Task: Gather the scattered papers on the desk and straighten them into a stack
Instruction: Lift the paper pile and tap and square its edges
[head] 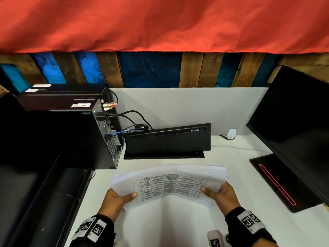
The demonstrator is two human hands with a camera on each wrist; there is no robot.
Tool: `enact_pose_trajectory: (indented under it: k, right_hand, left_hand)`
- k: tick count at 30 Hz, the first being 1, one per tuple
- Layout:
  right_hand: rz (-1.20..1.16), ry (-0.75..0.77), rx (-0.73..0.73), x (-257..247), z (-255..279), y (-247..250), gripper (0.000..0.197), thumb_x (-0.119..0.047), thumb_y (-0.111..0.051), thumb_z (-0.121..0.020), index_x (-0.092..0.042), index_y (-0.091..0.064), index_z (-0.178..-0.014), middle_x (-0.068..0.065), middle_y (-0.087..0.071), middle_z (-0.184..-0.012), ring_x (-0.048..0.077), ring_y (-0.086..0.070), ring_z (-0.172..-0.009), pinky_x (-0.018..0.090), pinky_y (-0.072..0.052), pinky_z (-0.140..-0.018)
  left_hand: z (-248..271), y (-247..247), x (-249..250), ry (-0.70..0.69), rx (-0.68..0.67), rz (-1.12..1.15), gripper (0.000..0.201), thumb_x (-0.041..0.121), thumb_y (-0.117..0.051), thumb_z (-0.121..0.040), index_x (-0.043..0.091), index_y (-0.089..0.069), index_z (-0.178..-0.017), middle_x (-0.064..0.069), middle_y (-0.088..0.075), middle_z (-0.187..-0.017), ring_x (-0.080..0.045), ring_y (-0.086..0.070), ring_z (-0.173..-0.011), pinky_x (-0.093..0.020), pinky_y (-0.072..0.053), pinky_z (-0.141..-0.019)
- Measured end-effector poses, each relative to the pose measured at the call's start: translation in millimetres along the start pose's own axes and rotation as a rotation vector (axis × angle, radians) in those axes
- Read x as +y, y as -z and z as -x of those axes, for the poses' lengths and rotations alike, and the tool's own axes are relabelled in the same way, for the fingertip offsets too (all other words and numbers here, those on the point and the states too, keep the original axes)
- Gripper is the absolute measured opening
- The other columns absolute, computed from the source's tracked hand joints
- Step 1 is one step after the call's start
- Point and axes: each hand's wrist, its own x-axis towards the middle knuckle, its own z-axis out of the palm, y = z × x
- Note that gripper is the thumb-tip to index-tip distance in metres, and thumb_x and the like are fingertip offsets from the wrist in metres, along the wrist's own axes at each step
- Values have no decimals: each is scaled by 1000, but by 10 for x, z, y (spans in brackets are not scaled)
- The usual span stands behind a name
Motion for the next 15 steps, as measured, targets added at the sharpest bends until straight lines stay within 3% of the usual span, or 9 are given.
enact_pose_trajectory:
  k: [1, 4, 6, 9, 12, 15]
  right_hand:
    - [7, -11, -5, 0, -11, 18, 40, -7, -86, -58, -8, -69, -94, -2, -77, -82, 13, -73, -78, 21, -58, -72]
    - [49, 22, 16, -94, -50, 68, 31, 15, -74, -67, -9, -69, -86, -8, -75, -68, 19, -68, -77, 13, -56, -64]
    - [44, 49, 2, -194, -57, 103, 32, 15, -75, -65, -9, -69, -86, -8, -75, -69, 17, -68, -77, 10, -54, -62]
    - [71, 30, -22, -230, -50, 160, 38, 11, -80, -57, -10, -69, -87, -6, -76, -76, 6, -72, -74, 10, -53, -61]
    - [125, -44, -29, -145, -25, 166, 39, 15, -80, -56, -10, -69, -83, -7, -75, -69, 1, -69, -64, 9, -51, -57]
    - [233, -16, 6, -138, -19, 126, 38, 14, -80, -60, -19, -67, -72, -15, -68, -64, -13, -63, -56, 1, -46, -53]
  left_hand:
    - [-14, 3, 24, 1, -14, 8, 32, -14, -74, -68, 5, -71, -94, -15, -76, -94, -22, -75, -81, -27, -59, -61]
    - [-39, 4, 137, -35, -50, 31, 41, -5, -84, -54, 7, -70, -92, -10, -77, -89, -22, -74, -86, -26, -59, -66]
    - [-54, 30, 203, -68, -84, 33, 52, 9, -90, -47, 7, -70, -95, -10, -77, -91, -22, -73, -89, -28, -56, -70]
    - [-80, 72, 210, -66, -107, -5, 71, 27, -96, -33, 9, -71, -98, -8, -77, -93, -19, -74, -88, -23, -56, -67]
    - [-38, 44, 130, -60, -93, -71, 63, 18, -94, -37, 10, -72, -95, -5, -78, -91, -18, -73, -86, -25, -55, -63]
    - [41, -21, 147, -92, -48, -134, 38, 16, -86, -50, 14, -73, -86, 4, -77, -79, -14, -69, -78, -31, -52, -65]
